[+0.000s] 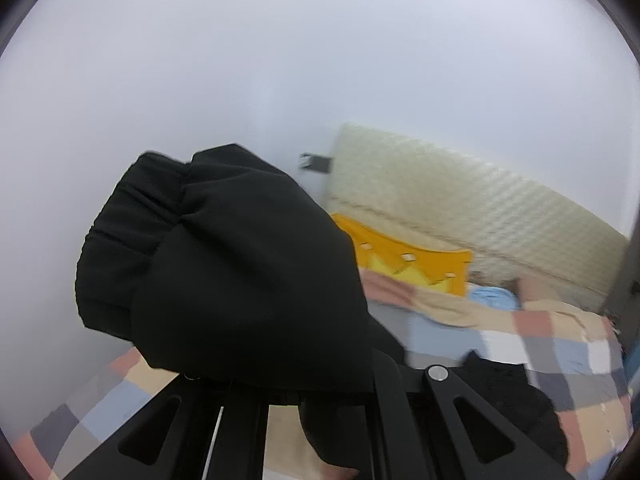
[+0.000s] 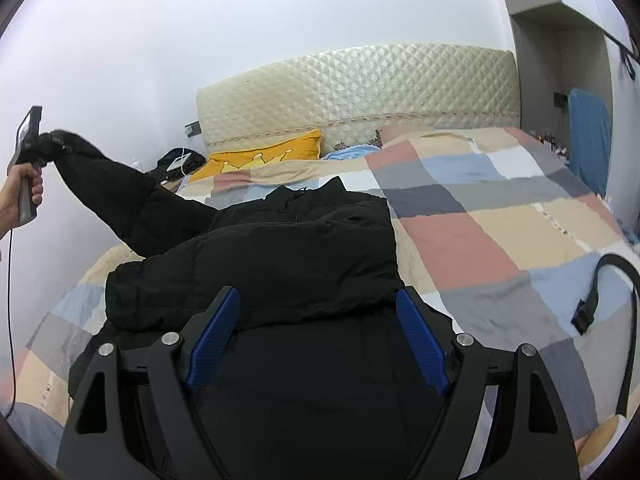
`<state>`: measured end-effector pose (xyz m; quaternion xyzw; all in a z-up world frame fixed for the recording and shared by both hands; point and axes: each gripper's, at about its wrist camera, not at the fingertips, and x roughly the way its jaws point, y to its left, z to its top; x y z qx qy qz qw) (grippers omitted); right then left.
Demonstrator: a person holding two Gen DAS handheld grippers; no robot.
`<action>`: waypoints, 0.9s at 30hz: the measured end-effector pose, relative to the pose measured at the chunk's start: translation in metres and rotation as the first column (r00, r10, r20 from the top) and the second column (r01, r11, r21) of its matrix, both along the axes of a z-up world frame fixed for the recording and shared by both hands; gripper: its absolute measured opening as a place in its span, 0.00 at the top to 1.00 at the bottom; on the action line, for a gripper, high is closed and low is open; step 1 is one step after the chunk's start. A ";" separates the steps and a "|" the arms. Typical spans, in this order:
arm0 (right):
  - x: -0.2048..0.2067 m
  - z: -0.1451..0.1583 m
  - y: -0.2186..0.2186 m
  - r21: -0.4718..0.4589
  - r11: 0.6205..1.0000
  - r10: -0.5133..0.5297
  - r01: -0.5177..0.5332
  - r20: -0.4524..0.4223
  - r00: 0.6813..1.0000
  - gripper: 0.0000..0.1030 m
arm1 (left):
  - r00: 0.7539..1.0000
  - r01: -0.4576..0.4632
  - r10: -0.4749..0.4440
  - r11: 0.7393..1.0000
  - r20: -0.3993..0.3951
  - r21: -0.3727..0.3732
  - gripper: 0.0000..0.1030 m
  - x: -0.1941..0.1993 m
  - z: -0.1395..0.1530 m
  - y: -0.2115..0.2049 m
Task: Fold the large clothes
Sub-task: 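Grasp the black jacket's hem end with the left tool and lift it, then fold the held jacket end over the jacket body with the left tool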
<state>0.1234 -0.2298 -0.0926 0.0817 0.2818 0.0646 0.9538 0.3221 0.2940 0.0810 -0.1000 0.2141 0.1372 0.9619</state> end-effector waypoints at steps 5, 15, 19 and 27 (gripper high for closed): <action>0.001 -0.005 -0.018 0.026 0.999 -0.026 0.026 -0.025 0.999 0.22 | 0.990 0.139 -0.140 0.987 0.014 0.077 0.94 -0.006 0.031 -0.085; -0.003 -0.009 -0.060 0.046 0.991 -0.122 0.125 -0.057 0.991 0.22 | 0.937 0.348 -0.349 0.937 0.018 0.039 0.94 0.002 0.022 -0.232; -0.004 -0.007 -0.072 0.063 0.989 -0.134 0.137 -0.050 0.990 0.22 | 0.913 0.406 -0.407 0.910 -0.006 0.079 0.94 0.010 0.005 -0.287; -0.002 -0.008 -0.087 0.088 0.986 -0.142 0.144 -0.035 0.989 0.21 | 0.858 0.511 -0.511 0.859 -0.039 -0.014 0.94 0.012 -0.045 -0.357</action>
